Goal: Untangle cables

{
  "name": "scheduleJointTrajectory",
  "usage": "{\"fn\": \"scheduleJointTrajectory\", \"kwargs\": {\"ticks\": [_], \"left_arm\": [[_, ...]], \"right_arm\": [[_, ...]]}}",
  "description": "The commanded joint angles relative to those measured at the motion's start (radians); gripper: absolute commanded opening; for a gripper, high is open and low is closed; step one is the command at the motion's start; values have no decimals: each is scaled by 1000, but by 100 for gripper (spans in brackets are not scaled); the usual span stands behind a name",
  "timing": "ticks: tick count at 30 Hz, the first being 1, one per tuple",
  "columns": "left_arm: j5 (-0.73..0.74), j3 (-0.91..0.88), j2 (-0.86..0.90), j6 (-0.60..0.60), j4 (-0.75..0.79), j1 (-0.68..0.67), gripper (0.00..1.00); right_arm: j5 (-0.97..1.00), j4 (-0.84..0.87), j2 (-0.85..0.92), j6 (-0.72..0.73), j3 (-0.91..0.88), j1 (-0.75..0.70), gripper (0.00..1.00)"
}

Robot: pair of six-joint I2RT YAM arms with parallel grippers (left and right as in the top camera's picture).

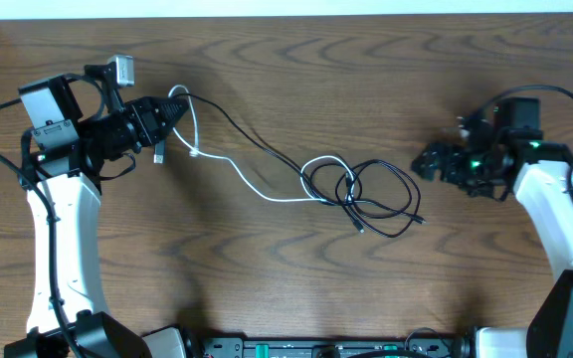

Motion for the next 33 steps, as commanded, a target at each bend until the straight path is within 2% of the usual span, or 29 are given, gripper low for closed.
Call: {"fn": "scheduleJointTrajectory", "kwargs": {"ticks": [1,5,10,15,20,28,31,33], "left_arm": [[103,12,-22,-1,-4,-6,8],[200,12,-22,-2,5,-34,8],[272,12,-23,-6,11,-69,8],[291,12,-23,-6,7,-119,11],[289,12,-23,-1,8,-178,12],[265,12,-23,-2,8,-243,12],[264,12,-23,-1,8,-252,12],[264,12,-23,-2,8,-252,12]], "right_arm": [[-82,0,-11,-86,3,68,99],[-72,43,-11,-74,3,144,99],[63,76,-11,100,2,199,99],[69,104,19,97,1,241,99],[65,129,74,31,1,294,99],[69,192,174,72,1,369,99],[69,222,215,98,1,391,88],[69,240,246,100,1,407,83]]}}
